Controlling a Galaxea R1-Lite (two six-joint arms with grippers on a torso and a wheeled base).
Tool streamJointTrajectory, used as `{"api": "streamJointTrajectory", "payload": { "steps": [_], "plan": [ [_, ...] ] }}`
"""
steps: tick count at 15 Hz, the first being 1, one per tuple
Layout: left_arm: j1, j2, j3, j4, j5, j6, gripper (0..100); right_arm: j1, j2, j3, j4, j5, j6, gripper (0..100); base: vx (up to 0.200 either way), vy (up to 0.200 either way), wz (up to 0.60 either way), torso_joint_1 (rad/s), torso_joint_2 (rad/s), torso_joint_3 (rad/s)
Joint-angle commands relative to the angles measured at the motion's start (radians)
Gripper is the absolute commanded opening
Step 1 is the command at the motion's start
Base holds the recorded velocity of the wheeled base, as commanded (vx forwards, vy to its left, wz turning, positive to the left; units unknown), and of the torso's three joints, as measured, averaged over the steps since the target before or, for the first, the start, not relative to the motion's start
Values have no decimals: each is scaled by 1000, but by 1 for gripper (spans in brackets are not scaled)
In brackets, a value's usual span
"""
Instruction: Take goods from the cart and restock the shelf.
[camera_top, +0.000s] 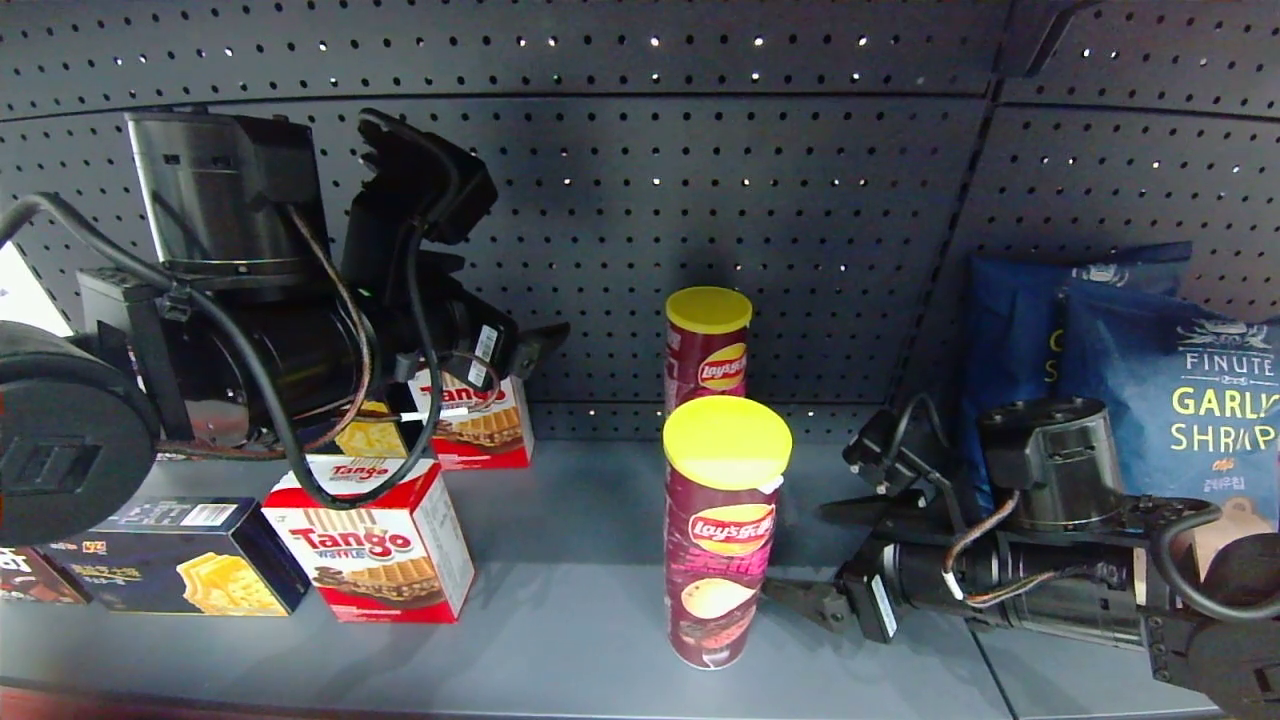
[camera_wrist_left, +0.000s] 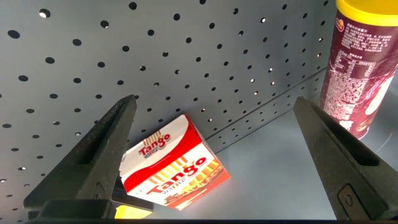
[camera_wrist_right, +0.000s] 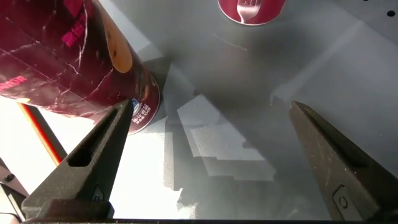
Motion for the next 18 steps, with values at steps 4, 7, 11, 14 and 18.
{"api": "streamJointTrajectory", "payload": {
  "steps": [4,7,11,14,18],
  "plan": [
    [0,0,2,-1,0,0,100,-3,-30,21,-2,-3,1,100,0,0,0,0,0,0],
    [0,-8,34,-1,-1,0,100,-6,-84,31,-2,-8,4,100,0,0,0,0,0,0],
    [1,-32,54,1,-1,0,100,-11,-148,35,1,-41,7,100,0,0,0,0,0,0],
    [0,-97,105,1,-6,0,100,-14,-199,63,1,-57,8,100,0,0,0,0,0,0],
    [-2,-232,204,4,-10,-40,100,-14,-315,80,9,-84,8,100,0,0,0,0,0,0]
  ]
}}
